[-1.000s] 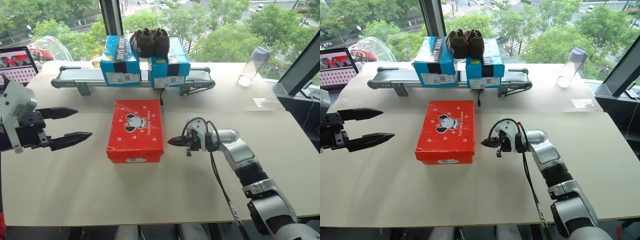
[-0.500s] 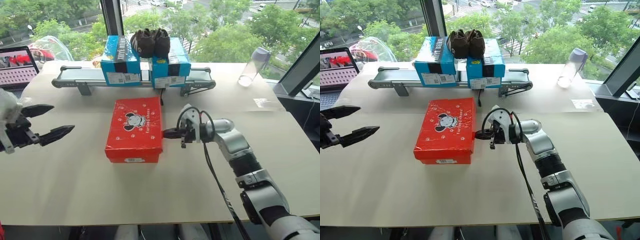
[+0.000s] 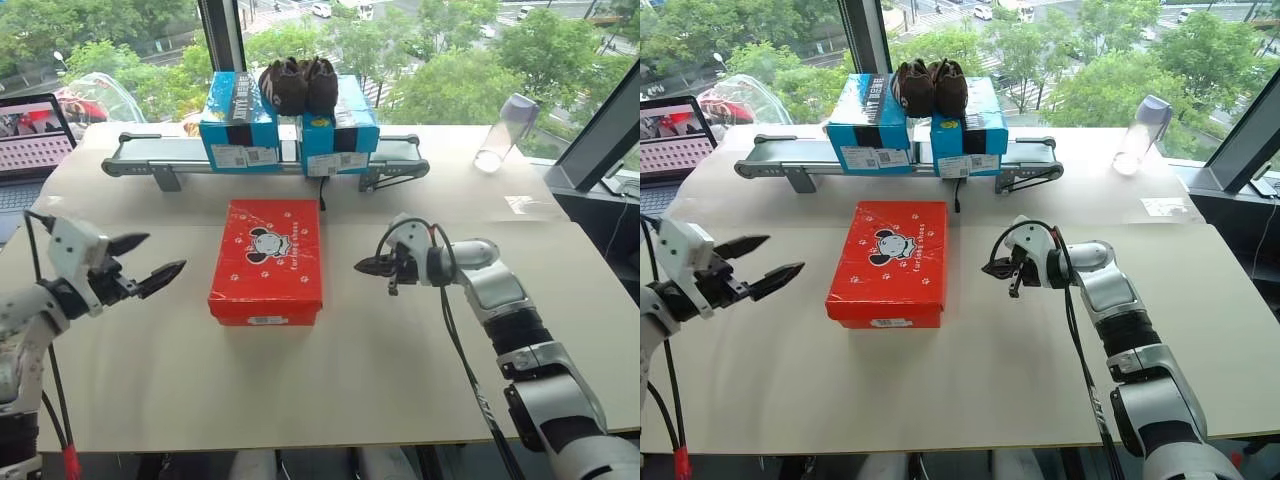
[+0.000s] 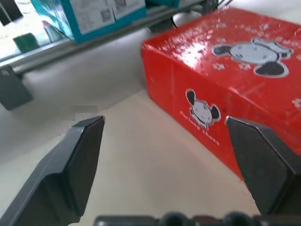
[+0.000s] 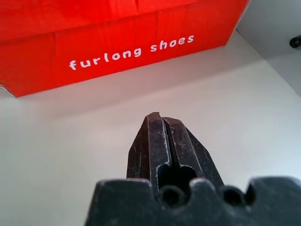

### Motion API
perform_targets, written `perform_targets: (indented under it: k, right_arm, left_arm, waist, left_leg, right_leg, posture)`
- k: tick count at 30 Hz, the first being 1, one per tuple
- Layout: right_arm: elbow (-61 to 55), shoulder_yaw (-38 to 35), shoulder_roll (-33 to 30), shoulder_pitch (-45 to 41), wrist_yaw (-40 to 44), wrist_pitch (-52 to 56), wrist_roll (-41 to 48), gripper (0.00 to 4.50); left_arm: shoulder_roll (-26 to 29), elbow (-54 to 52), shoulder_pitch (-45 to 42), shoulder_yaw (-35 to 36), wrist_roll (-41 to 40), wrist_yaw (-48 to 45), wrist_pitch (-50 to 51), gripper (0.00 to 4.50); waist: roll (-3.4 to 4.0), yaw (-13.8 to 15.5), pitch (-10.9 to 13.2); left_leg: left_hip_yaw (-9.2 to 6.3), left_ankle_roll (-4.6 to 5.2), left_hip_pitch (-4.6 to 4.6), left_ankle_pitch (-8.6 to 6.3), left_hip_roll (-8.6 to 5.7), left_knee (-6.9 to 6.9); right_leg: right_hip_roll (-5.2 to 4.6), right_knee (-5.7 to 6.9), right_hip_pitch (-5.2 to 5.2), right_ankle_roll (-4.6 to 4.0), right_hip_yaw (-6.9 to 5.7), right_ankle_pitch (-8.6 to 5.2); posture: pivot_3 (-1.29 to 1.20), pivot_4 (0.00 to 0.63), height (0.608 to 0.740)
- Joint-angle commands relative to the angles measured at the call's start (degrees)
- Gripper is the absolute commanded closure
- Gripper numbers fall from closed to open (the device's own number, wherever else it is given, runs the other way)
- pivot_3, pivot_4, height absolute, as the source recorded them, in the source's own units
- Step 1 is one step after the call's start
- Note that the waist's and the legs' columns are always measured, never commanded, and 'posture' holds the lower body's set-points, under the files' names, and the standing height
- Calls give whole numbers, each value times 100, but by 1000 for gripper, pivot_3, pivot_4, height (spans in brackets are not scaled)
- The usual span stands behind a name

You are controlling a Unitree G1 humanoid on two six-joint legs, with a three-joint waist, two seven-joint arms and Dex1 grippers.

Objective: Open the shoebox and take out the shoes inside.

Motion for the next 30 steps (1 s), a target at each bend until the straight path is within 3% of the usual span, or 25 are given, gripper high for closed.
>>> perform_targets:
  k: [1,3,9,17,24,30]
  right_arm:
    - [-431,-289,-154,103,-17,109,215,4500]
    - [-445,-323,-225,164,-17,111,186,4500]
    - [-273,-252,-240,193,-183,-49,62,4500]
    - [-359,-179,368,172,-491,17,146,4500]
    - [-855,163,996,437,-687,295,134,4500]
    - [-1513,277,1072,819,-750,721,201,4500]
  left_arm:
    - [354,171,55,190,70,-328,-290,1816]
    - [457,388,77,68,253,-444,-520,2539]
    - [61,810,-419,-622,632,-243,-962,4483]
    - [-667,1453,-1110,-1505,1306,156,-1616,4483]
    - [-1023,1473,-1112,-1942,1517,174,-1880,4483]
    - [-1307,1125,-970,-2141,1471,164,-1764,4483]
  waist:
    - [0,9,0]
    - [0,16,0]
    - [1,63,1]
    - [-1,9,0]
    - [0,28,0]
    - [0,68,-1]
  left_leg:
    - [0,0,0,0,0,4]
    - [0,0,0,0,-1,5]
    - [-1,0,1,0,-3,12]
    - [-1,0,-3,0,-3,20]
    - [-3,0,-2,0,-4,22]
    - [-6,0,-3,0,-7,27]
  right_leg:
    - [0,2,0,0,0,0]
    - [-1,2,1,0,-1,0]
    - [-2,3,7,1,-2,-1]
    - [-1,12,5,1,1,1]
    - [-1,26,2,1,0,0]
    - [-4,26,6,3,-2,-1]
  posture:
    - [0,150,740]
    - [0,150,740]
    - [0,150,740]
    - [0,150,740]
    - [0,150,740]
    - [0,150,740]
